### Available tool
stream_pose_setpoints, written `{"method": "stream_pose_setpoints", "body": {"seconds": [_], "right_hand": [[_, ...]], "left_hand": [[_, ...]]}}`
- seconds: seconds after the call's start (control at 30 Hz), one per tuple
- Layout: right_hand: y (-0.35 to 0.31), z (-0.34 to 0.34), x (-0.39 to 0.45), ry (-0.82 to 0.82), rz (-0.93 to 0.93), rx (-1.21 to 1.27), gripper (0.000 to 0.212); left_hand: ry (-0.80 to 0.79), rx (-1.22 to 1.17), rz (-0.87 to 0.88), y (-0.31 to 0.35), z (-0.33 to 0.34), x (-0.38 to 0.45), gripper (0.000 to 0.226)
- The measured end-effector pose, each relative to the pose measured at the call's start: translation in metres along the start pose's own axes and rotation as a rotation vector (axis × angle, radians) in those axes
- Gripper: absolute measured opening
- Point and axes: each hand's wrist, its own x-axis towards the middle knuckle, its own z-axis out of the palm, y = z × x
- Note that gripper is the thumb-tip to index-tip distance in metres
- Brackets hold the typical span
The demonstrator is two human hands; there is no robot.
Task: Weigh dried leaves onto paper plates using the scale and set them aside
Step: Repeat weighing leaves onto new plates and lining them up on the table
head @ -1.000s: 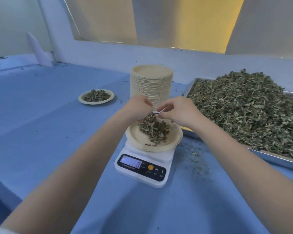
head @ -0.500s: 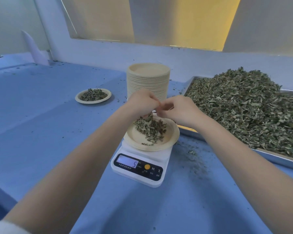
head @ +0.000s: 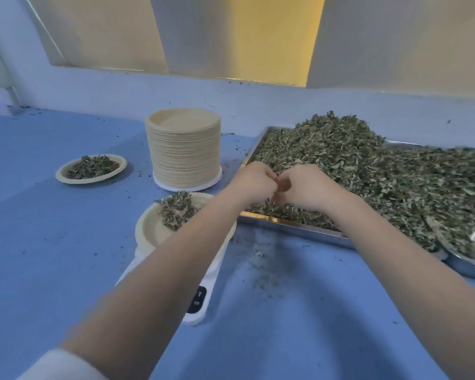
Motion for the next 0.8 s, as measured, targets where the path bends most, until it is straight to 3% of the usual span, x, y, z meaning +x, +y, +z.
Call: {"method": "stream_pose_setpoints", "body": {"seconds": [0.13, 0.23, 0.43, 0.6, 0.8], "right_hand": [[0.03, 0.011, -0.003, -0.079, 0.098, -0.12, 0.036], [0.044, 0.022, 0.0, -0.104, 0.13, -0.177, 0.043], [0.055, 0.04, 0.008, -0.046, 0.135, -0.205, 0.032], [0.061, 0.03, 0.008, 0.071, 0.137, 0.049, 0.021], [0.046, -0.005, 0.011, 0.215, 0.067, 0.298, 0.029]], "left_hand": [[-0.07, 0.187, -0.007, 0.01, 0.036, 0.016, 0.022], [-0.103, 0.202, -0.056, 0.008, 0.056, 0.026, 0.031], [-0.138, 0.219, -0.07, 0.012, 0.073, 0.033, 0.013], [-0.072, -0.002, -0.083, 0.013, 0.066, 0.036, 0.023], [0.028, -0.074, -0.007, 0.028, 0.026, 0.038, 0.03]]}}
